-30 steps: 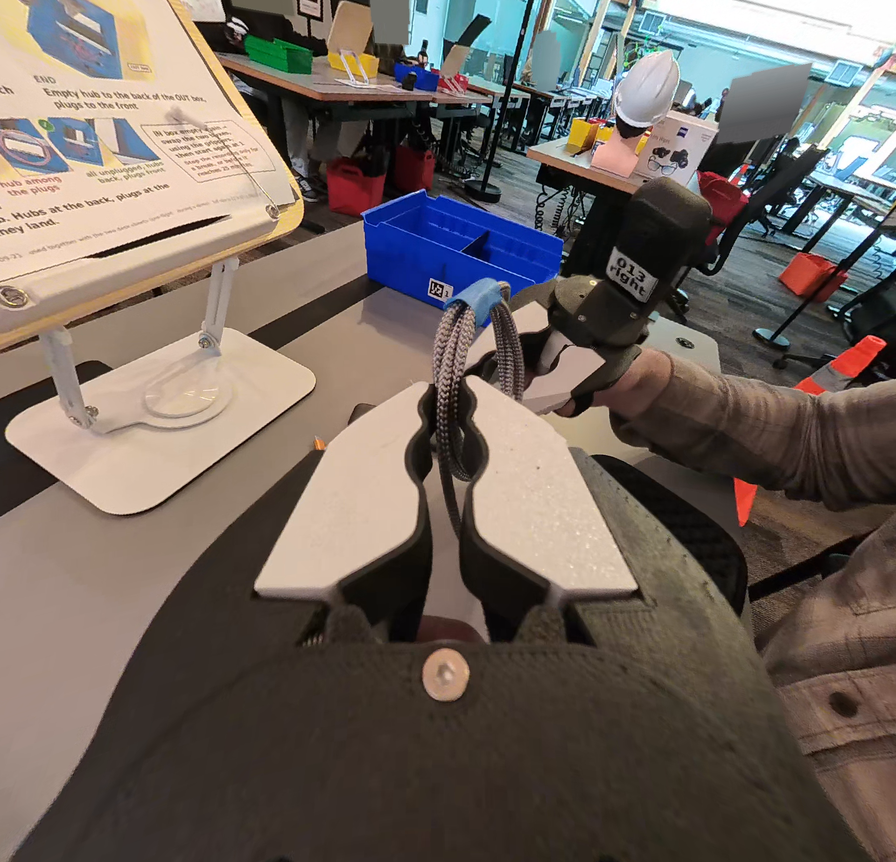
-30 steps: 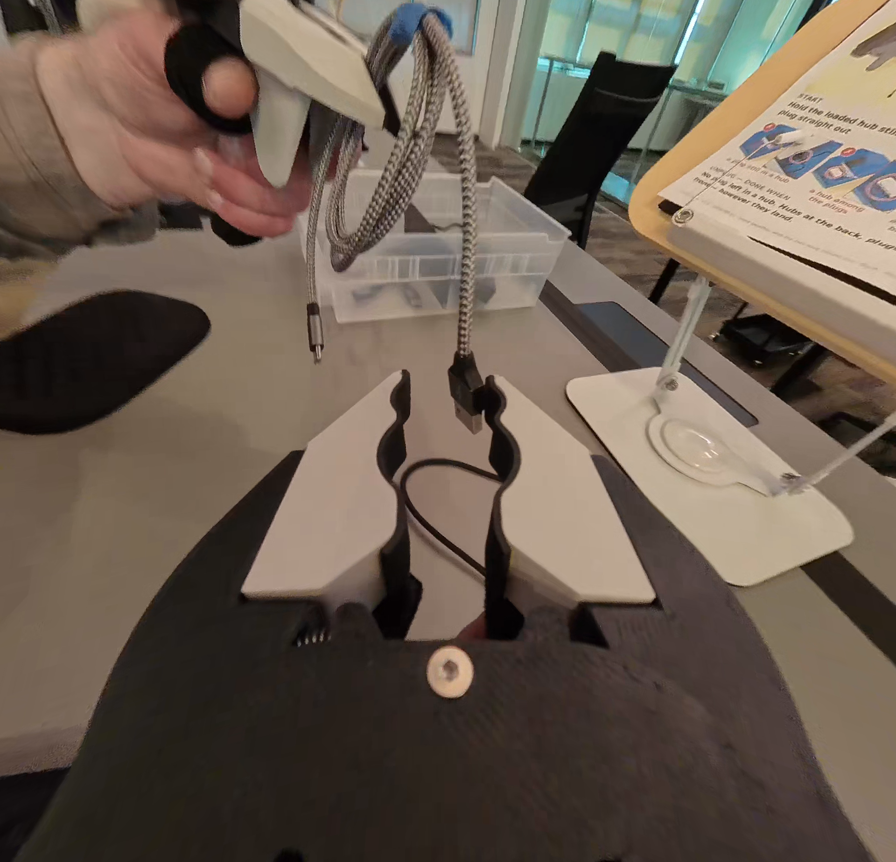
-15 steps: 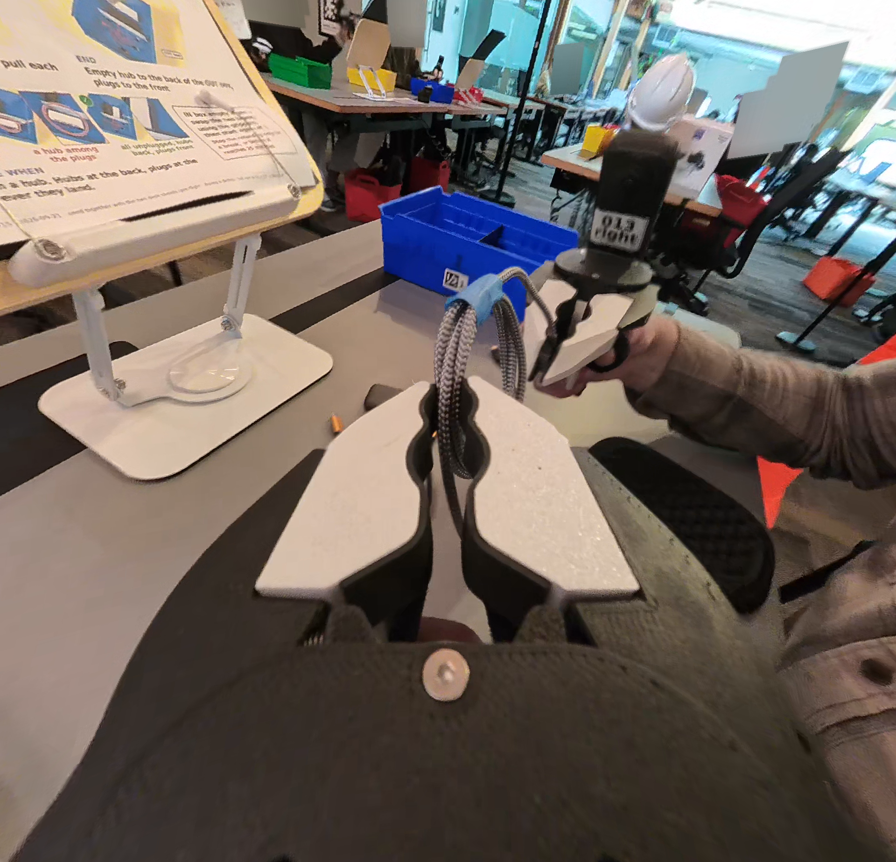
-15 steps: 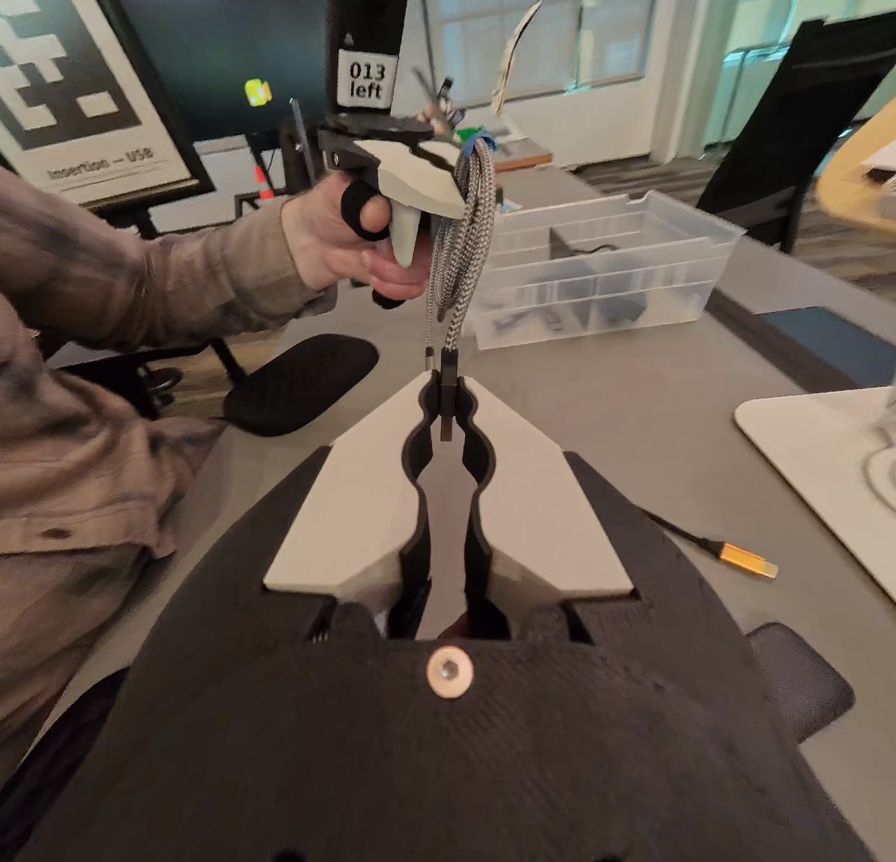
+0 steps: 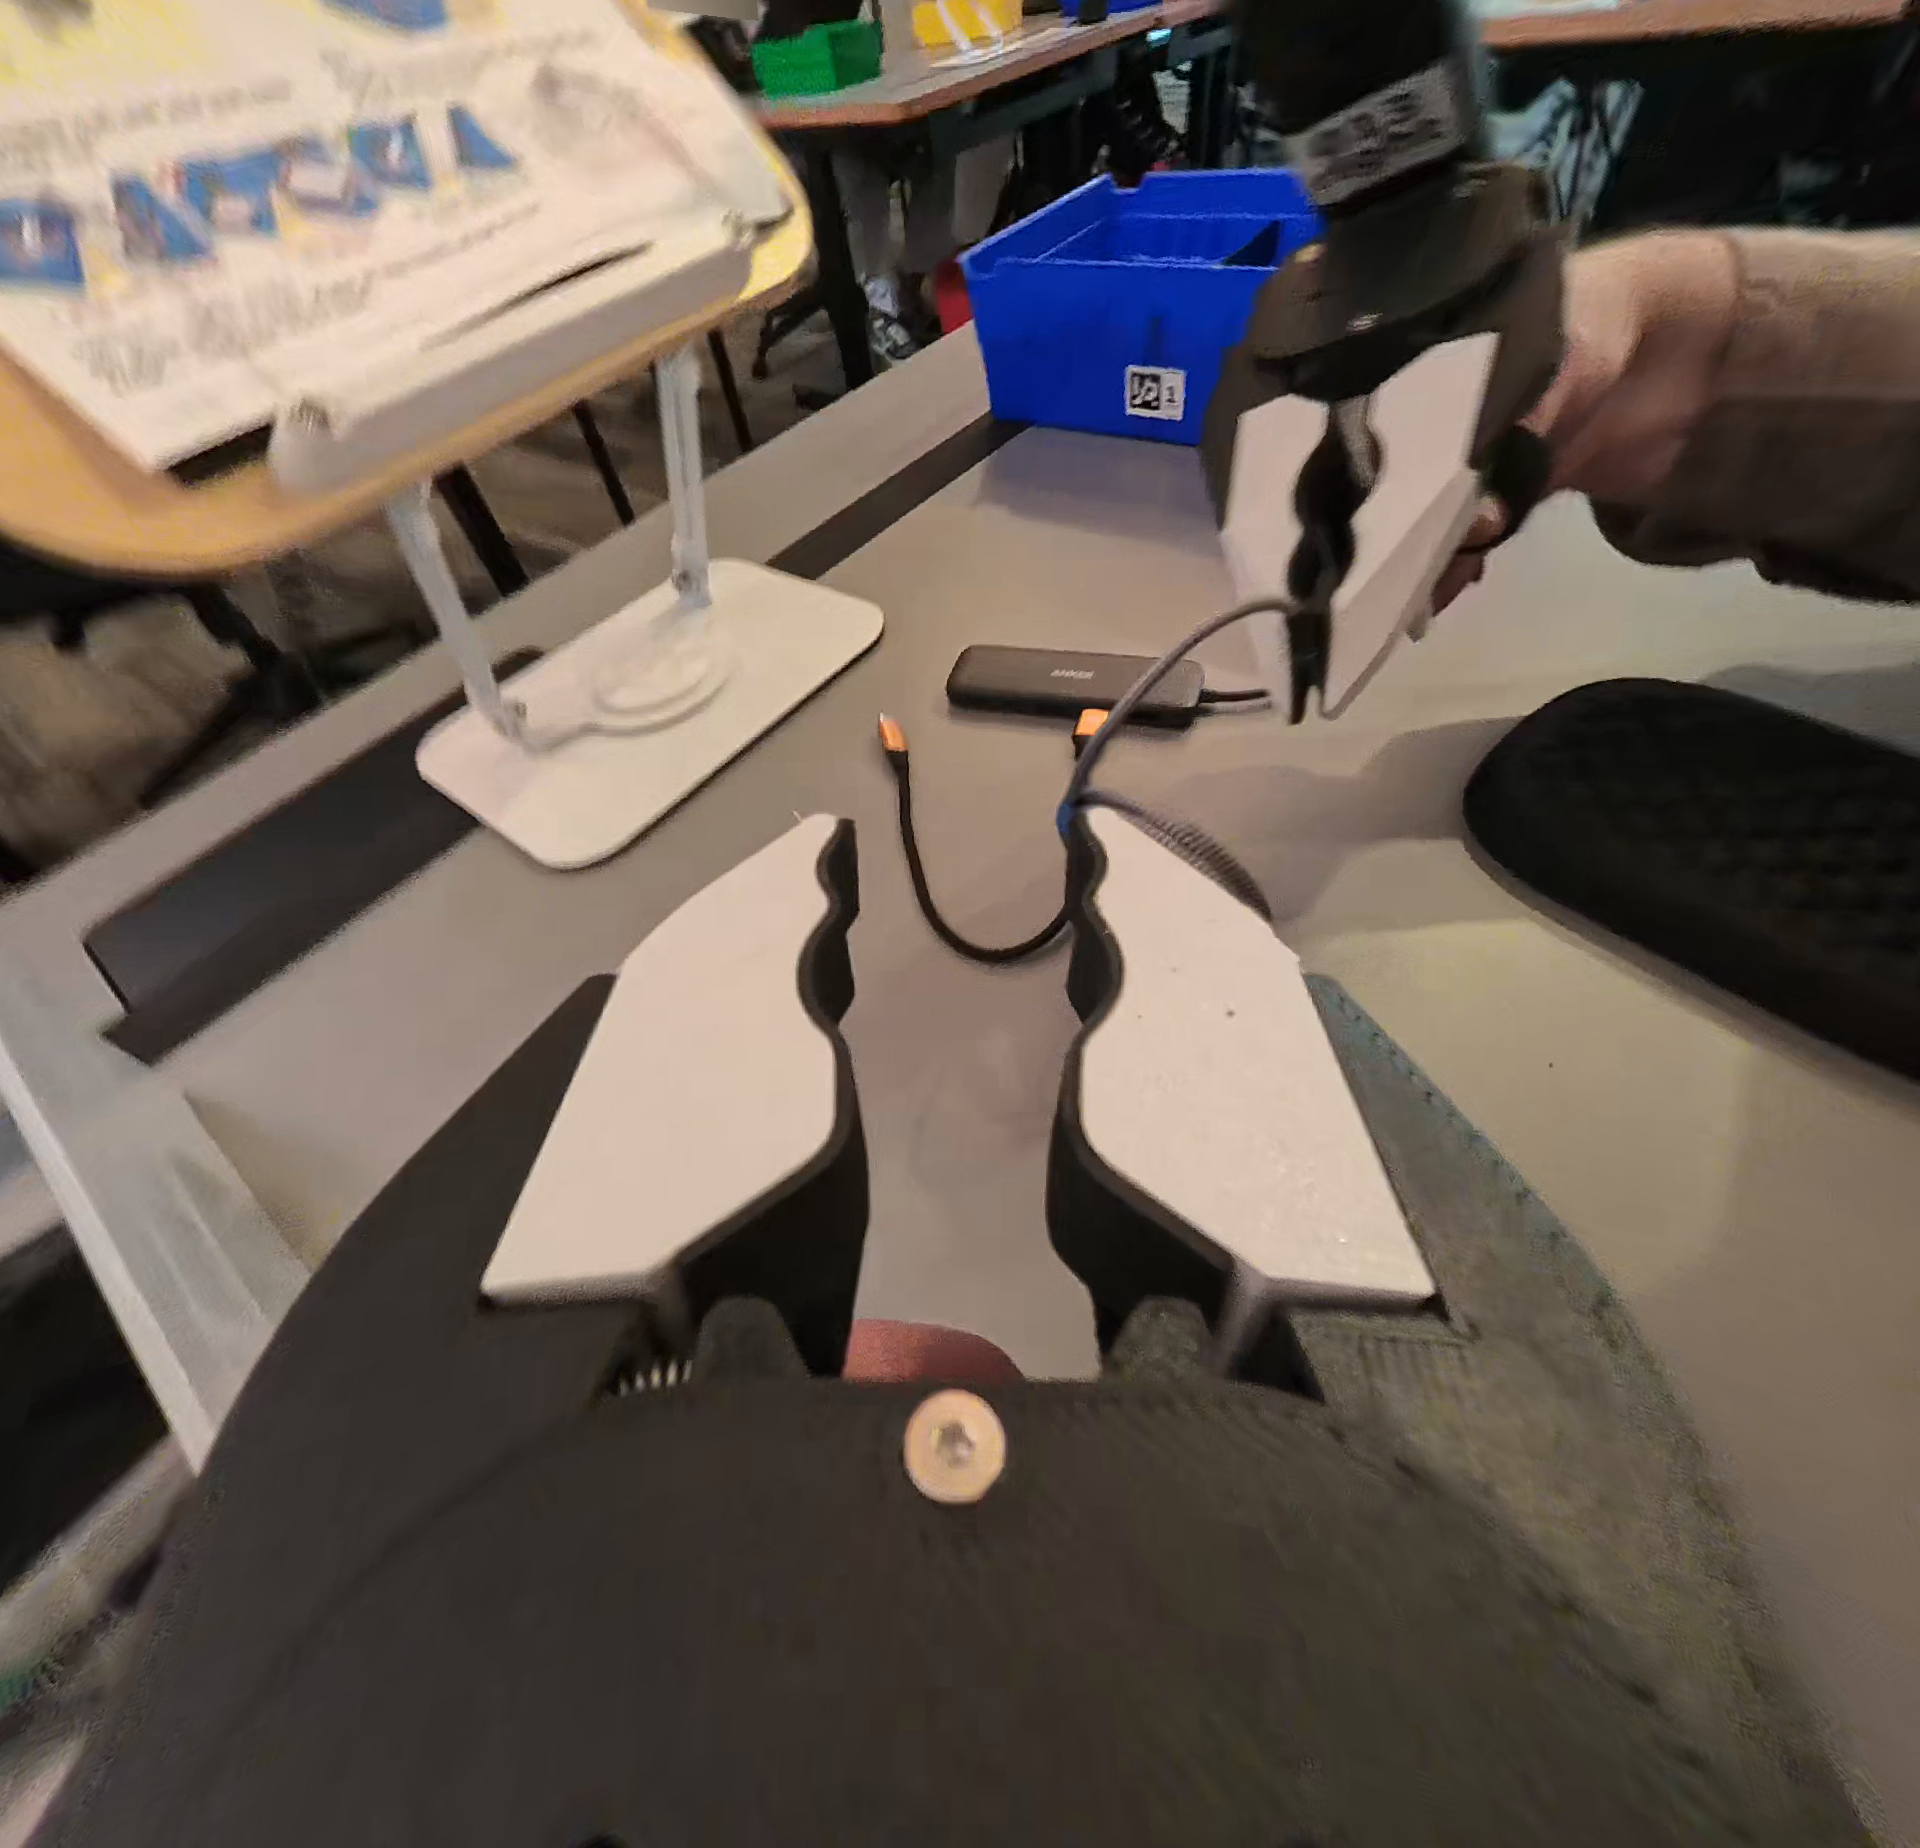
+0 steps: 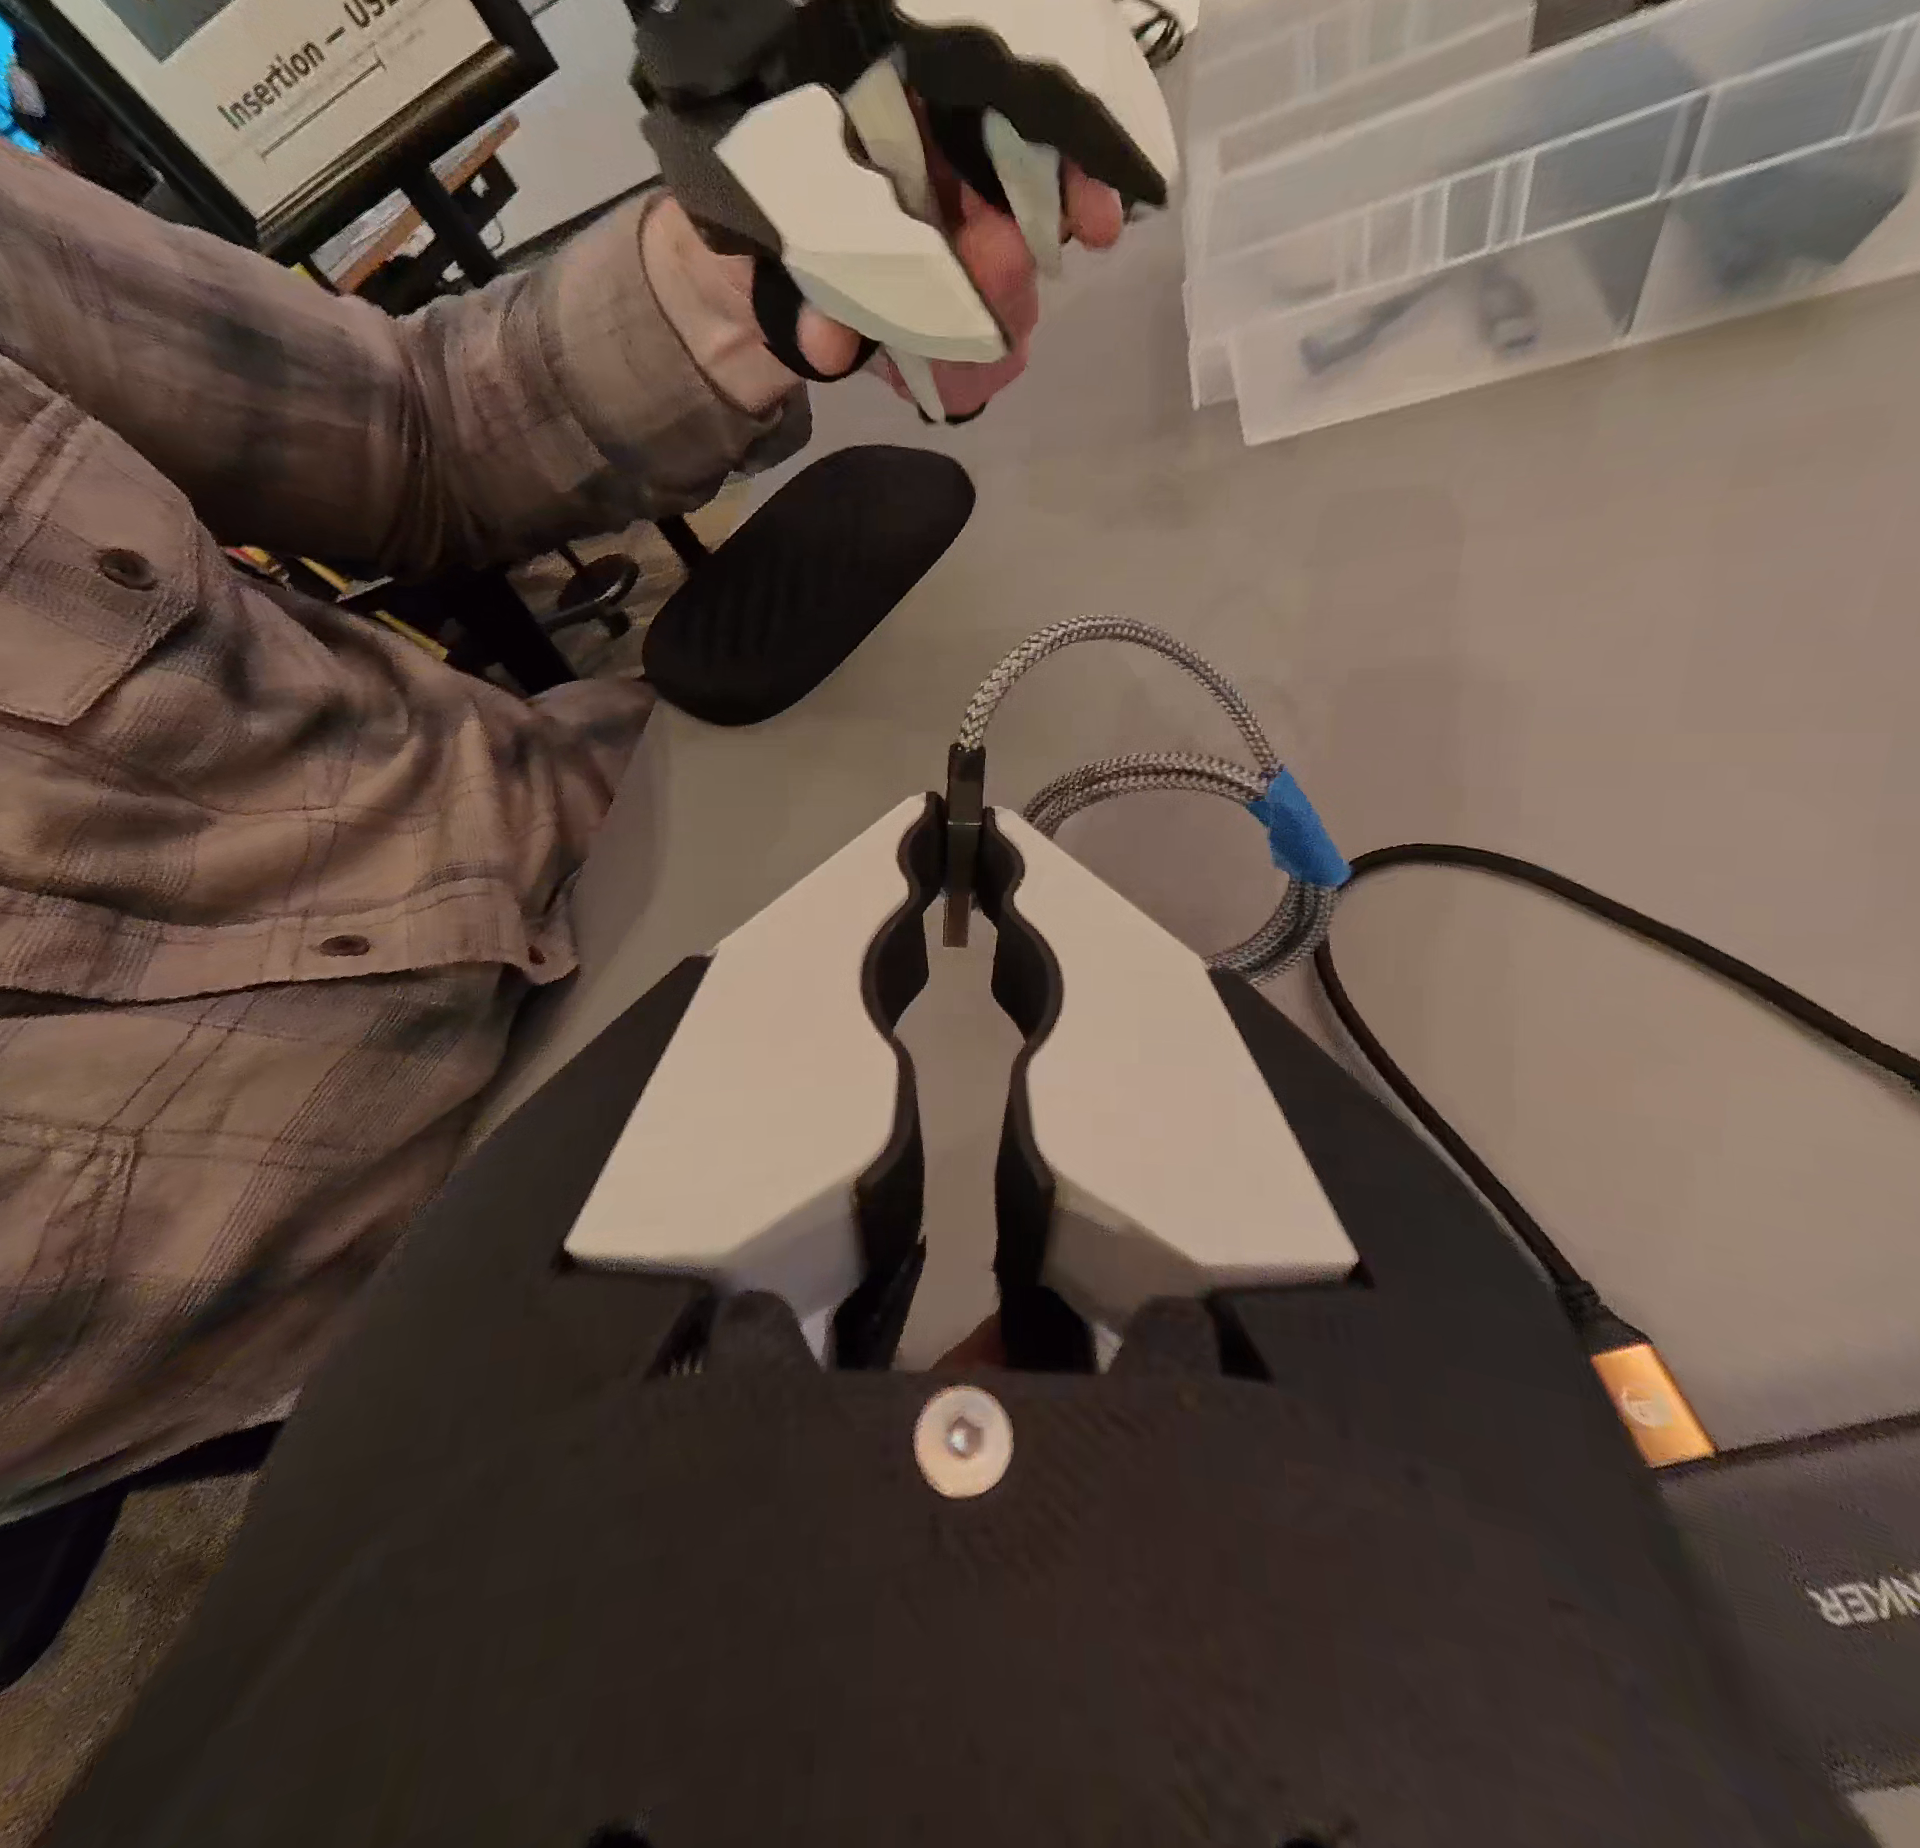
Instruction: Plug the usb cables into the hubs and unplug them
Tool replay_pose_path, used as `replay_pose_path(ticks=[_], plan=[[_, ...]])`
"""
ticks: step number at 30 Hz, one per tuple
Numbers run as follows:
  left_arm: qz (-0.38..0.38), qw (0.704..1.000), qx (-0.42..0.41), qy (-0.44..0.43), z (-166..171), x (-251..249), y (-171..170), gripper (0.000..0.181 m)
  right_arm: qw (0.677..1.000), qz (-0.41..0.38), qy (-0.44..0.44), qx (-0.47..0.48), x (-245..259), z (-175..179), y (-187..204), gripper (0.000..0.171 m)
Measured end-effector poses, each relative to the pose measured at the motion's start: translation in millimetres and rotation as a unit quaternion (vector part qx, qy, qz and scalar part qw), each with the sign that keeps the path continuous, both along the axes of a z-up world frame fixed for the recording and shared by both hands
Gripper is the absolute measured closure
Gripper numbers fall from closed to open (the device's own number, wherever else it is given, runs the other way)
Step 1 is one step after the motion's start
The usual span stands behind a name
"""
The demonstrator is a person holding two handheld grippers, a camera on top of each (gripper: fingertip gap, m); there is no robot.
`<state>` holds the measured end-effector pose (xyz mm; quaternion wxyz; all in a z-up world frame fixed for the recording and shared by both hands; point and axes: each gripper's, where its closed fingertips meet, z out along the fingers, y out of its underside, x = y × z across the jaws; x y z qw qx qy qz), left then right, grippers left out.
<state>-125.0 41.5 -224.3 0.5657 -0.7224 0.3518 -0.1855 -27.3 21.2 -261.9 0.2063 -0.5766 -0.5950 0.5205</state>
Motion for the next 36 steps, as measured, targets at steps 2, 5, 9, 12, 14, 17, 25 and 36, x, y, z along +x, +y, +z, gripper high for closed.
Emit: replay_pose_path(ticks=[2, 5, 9, 12, 14, 17, 25, 36], plan=[[-0.038, 0.997, 0.055, 0.039, 9.9, 20.5, -8.3, 0.143, 1.000, 0.021, -0.014, -0.005, -0.3, -3.0, -4.2, 0.168], [-0.105, 0.976, 0.140, 0.129, 13.2, 58.3, -18.9, 0.140, 0.997, 0.069, -0.034, -0.020, 1.4, -3.5, -14.6, 0.168], [-0.195, 0.928, 0.215, 0.232, 1.9, 97.6, -29.4, 0.143, 0.986, 0.149, -0.057, -0.049, 8.0, -4.1, -29.4, 0.168], [-0.233, 0.891, 0.245, 0.303, -12.3, 108.6, -30.8, 0.147, 0.973, 0.206, -0.083, -0.067, 17.1, -7.1, -37.0, 0.168], [-0.248, 0.880, 0.258, 0.311, -14.2, 114.6, -33.9, 0.153, 0.963, 0.240, -0.097, -0.072, 23.0, -8.1, -41.2, 0.168], [-0.269, 0.876, 0.249, 0.312, -20.3, 119.3, -39.9, 0.160, 0.951, 0.279, -0.112, -0.075, 28.5, -9.1, -46.6, 0.168], [-0.293, 0.884, 0.207, 0.299, -33.4, 121.3, -50.6, 0.178, 0.927, 0.341, -0.135, -0.071, 32.5, -12.8, -55.0, 0.168], [-0.102, 0.991, 0.049, 0.068, -1.8, 76.3, 0.6, 0.179, 0.958, 0.026, -0.020, 0.285, -2.7, 22.1, 24.6, 0.140]])
